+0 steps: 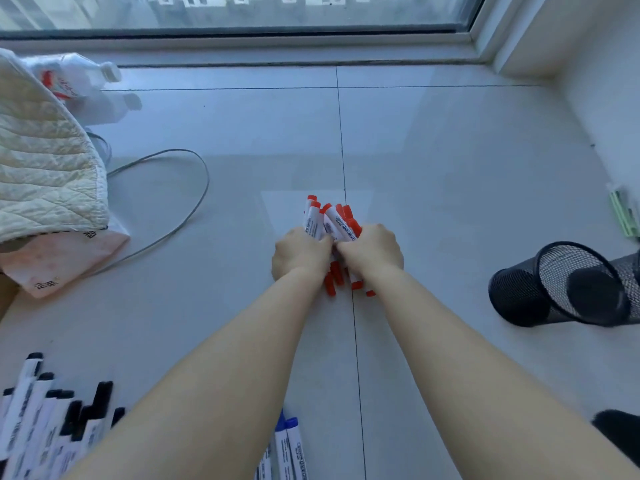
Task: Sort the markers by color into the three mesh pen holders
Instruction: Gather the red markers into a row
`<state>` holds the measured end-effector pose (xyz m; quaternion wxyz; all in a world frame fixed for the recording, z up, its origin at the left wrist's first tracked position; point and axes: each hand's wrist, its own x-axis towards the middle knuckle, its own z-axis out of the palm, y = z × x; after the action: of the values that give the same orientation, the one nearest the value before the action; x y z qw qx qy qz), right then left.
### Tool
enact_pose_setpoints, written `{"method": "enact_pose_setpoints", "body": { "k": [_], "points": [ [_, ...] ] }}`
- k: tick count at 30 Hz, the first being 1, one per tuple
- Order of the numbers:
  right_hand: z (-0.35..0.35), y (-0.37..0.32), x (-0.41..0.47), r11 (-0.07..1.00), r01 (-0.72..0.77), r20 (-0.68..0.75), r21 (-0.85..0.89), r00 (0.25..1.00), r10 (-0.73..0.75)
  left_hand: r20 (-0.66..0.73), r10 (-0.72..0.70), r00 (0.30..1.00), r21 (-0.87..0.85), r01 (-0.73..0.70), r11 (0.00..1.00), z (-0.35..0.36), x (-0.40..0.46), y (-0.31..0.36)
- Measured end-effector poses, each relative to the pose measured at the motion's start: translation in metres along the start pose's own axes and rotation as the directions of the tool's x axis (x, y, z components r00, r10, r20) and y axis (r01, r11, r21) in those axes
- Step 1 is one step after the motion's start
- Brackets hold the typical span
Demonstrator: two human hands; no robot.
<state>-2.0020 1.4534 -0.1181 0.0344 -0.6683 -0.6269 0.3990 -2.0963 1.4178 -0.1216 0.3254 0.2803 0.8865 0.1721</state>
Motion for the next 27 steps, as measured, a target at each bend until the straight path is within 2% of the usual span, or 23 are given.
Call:
{"method": "enact_pose_setpoints", "body": {
  "k": [6, 20, 27],
  "points": [
    [-0.002, 0.038, -0.046, 0.995, -0.068, 0.014, 0.076, 0.998, 0.067, 0.129, 0.029, 0.991, -0.029, -0.025, 0.999, 0.012, -0.050, -0.018],
    [0.001, 0.129, -0.168, 0.970, -0.190, 0.000, 0.151, 0.981, 0.192, 0.225, 0.127, 0.966, 0.080, -0.149, 0.986, 0.056, -0.173, -0.085],
    [0.010, 0.154, -0.219, 0.956, -0.249, -0.006, 0.154, 0.967, 0.253, 0.251, 0.187, 0.950, -0.055, -0.179, 0.982, 0.059, -0.213, -0.113]
  ]
}}
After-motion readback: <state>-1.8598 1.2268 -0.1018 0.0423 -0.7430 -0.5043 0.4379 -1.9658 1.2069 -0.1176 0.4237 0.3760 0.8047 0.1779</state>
